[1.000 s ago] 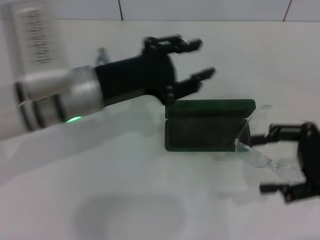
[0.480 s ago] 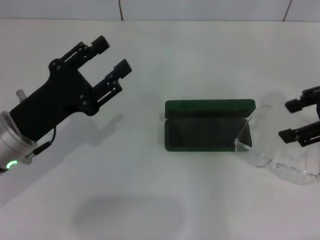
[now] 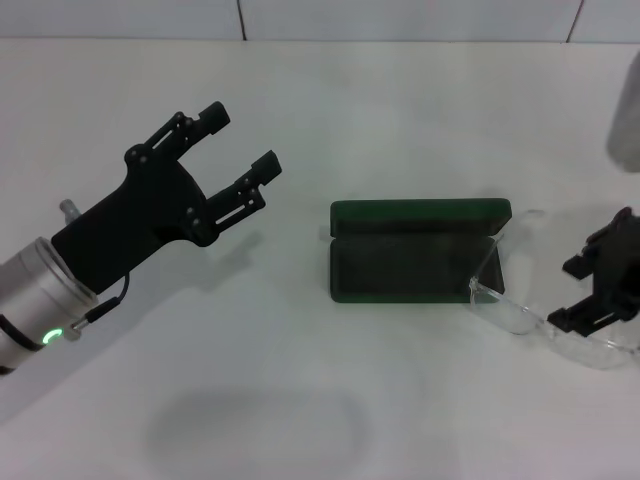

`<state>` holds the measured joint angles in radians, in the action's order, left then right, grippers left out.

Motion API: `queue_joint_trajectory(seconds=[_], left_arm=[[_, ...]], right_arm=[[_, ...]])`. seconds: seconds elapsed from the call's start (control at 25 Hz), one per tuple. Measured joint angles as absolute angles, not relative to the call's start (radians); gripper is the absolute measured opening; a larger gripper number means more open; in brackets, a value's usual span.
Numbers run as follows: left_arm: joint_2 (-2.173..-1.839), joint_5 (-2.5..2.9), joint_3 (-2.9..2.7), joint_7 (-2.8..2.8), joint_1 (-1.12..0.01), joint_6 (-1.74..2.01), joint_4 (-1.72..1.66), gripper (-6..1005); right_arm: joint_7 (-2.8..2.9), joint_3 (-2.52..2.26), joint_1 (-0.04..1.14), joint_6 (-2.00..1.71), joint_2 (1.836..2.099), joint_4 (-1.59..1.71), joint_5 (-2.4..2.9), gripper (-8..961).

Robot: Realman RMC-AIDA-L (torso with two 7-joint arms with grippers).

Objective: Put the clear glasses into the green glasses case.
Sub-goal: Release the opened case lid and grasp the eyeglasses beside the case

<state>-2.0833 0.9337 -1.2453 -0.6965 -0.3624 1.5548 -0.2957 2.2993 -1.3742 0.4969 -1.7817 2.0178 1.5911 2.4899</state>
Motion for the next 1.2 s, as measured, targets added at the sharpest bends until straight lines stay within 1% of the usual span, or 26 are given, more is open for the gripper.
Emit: queue_joint_trajectory(seconds=[0.16, 0.32, 0.88, 1.2], left_arm=[[-2.086, 0.935, -1.245, -0.690, -0.365, 1.525, -0.294, 806], [-2.088, 0.933, -1.244, -0.690, -0.366, 1.518, -0.294, 804], [-2.088, 0.928, -1.244, -0.690, -0.381, 1.499, -0.293, 801], [-2.089, 0.926, -1.244, -0.692, -0.390, 1.484, -0.293, 801]], right_arm=[[2.304, -1.433, 0.500, -1.723, 2.019, 1.548, 2.500, 717], [2.305, -1.500, 0.511, -1.686, 2.022, 1.501, 2.505, 567], [2.305, -1.577, 0.571, -1.614, 2.023, 1.368, 2.519, 488], [2.299, -1.597, 0.581, -1.600, 2.020, 1.353, 2.526, 451]])
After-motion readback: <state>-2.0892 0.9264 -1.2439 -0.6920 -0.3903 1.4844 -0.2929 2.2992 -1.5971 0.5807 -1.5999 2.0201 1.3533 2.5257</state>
